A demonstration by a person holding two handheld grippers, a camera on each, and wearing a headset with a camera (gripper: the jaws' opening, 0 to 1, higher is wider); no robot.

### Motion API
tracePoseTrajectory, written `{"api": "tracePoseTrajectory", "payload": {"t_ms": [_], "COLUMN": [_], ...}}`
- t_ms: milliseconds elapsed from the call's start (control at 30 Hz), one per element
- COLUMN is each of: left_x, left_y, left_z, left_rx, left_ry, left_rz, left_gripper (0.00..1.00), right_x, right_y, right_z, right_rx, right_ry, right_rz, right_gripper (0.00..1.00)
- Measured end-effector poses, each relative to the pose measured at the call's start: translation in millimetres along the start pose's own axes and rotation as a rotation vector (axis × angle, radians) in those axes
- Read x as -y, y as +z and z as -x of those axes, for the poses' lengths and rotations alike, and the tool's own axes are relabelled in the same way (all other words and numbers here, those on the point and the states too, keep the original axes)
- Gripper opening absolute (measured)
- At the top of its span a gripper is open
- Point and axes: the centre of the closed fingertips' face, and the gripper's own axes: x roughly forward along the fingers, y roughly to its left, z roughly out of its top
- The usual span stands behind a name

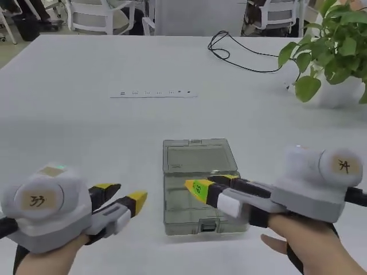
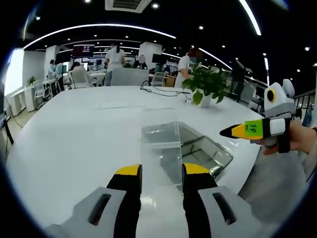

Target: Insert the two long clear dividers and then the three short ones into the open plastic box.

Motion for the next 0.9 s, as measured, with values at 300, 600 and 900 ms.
{"api": "tracePoseTrajectory", "payload": {"t_ms": [300,600,900], "left_x": [37.3,66.8,83.2], "left_y": [19.8,25.6,27.9], "left_z": [-1.2,-1.7,-2.2], "left_rx": [0.067,0.094,0.103], "left_ry": [-0.055,-0.141,-0.205], "left_rz": [-0.027,0.013,0.086], "left_gripper": [0.3,0.3,0.3], "right_x": [-18.8,-24.9,-21.6], "right_y": [9.8,16.5,22.9], "right_z": [-9.2,-10.8,-6.8], "right_rx": [0.08,0.124,0.156], "right_ry": [0.068,0.094,0.088], "right_rz": [-0.051,-0.09,-0.14], "right_gripper": [0.33,0.25,0.16]}}
